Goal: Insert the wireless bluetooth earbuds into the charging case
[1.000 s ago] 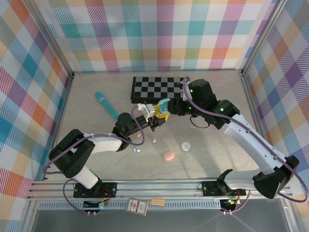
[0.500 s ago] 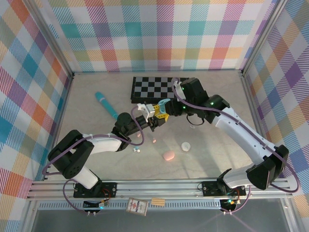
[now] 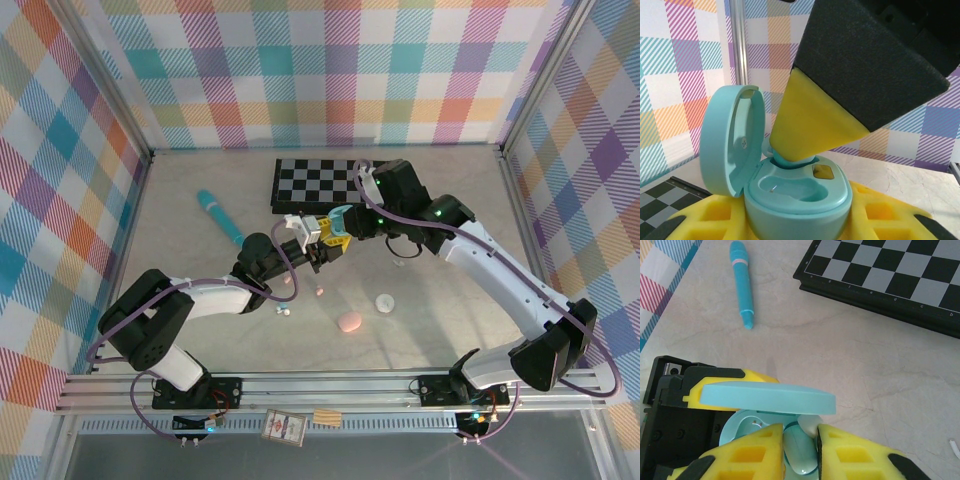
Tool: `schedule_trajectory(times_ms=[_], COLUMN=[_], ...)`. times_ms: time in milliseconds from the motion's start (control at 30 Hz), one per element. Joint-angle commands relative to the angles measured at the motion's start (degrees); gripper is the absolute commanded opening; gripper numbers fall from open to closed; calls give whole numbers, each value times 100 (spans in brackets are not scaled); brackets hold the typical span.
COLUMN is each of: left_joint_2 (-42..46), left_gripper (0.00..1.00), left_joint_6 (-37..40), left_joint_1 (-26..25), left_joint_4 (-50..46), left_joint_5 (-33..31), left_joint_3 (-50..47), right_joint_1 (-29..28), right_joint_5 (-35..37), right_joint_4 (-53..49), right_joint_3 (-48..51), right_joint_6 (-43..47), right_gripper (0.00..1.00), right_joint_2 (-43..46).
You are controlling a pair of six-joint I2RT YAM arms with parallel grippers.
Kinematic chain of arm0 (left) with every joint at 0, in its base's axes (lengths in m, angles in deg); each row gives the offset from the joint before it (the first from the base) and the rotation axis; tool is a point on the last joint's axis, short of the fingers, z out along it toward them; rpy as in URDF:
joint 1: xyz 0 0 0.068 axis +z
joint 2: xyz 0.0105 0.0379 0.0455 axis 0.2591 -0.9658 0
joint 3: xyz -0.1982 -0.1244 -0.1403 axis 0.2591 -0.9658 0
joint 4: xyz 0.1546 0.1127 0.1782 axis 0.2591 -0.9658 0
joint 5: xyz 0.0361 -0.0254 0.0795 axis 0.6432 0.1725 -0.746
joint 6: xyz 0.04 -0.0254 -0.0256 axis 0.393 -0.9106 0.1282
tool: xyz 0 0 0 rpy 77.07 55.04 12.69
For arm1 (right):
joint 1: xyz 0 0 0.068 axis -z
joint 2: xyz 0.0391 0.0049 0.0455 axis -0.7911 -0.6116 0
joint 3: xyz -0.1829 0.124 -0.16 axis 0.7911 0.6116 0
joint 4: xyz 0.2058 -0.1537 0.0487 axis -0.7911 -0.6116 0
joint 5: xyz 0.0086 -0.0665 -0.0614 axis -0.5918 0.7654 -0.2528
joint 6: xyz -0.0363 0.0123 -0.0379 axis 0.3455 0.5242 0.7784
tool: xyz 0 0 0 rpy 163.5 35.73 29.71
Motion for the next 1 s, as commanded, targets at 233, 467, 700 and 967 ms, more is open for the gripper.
schedule_trajectory(times_ms=[233, 467, 700, 967], left_joint_2=[69, 87, 258, 394], left_gripper=[27, 27, 27, 27], left_joint_6=[30, 334, 487, 420], left_joint_1=[-40, -31, -30, -26], left_joint_4=[180, -173, -518, -589], left_joint_5=[-55, 276, 518, 577], left_joint_3=[29, 119, 191, 156], right_joint_1=[0, 1, -2, 0], right_joint_5=[-297, -1100, -1428, -1345], right_joint_4=[80, -5, -146, -256], right_joint_3=[146, 173, -10, -23], right_joint_6=[-49, 88, 261, 343], right_gripper=[19, 20, 20, 21], right_joint_2=[500, 576, 336, 49])
